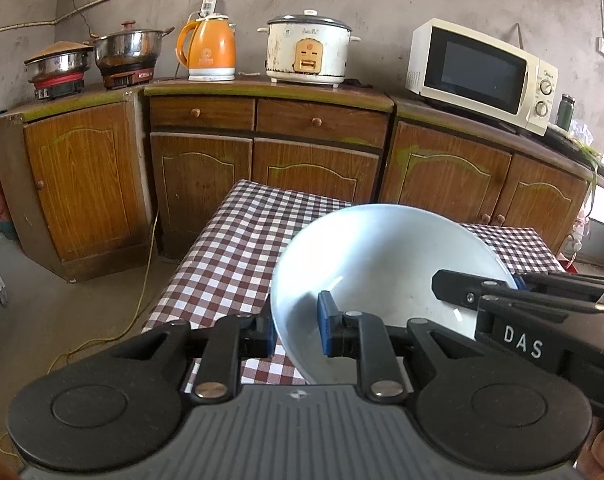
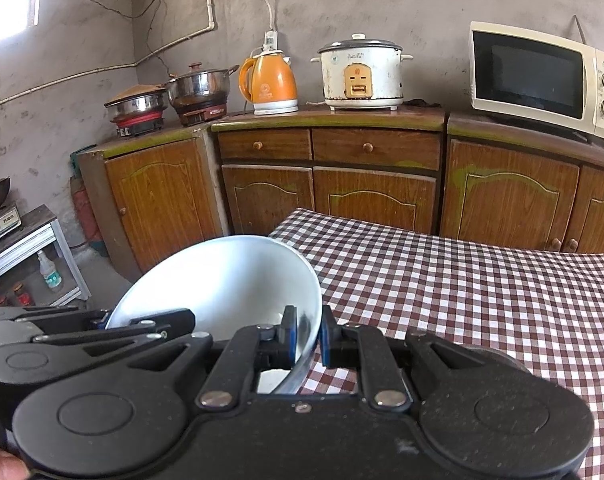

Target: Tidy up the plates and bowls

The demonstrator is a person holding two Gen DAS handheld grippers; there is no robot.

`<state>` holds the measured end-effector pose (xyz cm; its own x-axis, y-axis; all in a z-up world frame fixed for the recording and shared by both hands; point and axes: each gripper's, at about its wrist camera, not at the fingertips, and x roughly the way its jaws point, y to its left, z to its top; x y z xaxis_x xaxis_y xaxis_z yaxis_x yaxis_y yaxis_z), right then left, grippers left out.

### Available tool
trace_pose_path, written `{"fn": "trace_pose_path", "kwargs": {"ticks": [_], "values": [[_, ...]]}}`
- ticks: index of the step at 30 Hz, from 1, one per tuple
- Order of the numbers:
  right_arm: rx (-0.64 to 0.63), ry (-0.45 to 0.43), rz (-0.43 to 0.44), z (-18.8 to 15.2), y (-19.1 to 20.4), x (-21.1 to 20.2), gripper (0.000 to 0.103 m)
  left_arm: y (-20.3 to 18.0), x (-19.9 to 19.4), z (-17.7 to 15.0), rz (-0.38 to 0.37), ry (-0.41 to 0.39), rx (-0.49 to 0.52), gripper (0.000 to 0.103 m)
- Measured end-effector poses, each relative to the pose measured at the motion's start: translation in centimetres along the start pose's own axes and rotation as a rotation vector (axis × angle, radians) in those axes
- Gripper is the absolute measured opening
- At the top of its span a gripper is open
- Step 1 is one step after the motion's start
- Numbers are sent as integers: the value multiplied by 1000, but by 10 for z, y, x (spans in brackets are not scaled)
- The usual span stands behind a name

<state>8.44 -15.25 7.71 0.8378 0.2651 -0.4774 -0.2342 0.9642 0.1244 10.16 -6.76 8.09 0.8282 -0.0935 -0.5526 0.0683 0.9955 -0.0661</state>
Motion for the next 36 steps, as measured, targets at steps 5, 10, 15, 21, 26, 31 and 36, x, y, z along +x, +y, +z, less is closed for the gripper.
{"fn": "trace_pose_path", "kwargs": {"ticks": [5, 10, 15, 21, 26, 31, 36], "values": [[6, 4, 3, -4, -1, 0, 16, -1, 0, -2, 4, 2, 5, 21], [8, 10, 8, -6, -1, 0, 16, 1, -1, -6, 3, 7, 7, 21], [8, 17, 10, -10, 0, 1, 16, 2, -1, -11, 4, 13, 8, 21], [13, 27, 18, -19, 0, 0, 16, 3, -1, -19, 4, 22, 16, 21], [10, 44, 25, -29, 3, 2, 16, 6, -1, -29, 5, 39, 7, 21], [14, 59, 27, -39, 5, 3, 16, 9, 0, -36, 6, 56, 2, 21], [11, 69, 30, -47, 8, 3, 16, 12, 0, -43, 3, 69, -6, 21]]}}
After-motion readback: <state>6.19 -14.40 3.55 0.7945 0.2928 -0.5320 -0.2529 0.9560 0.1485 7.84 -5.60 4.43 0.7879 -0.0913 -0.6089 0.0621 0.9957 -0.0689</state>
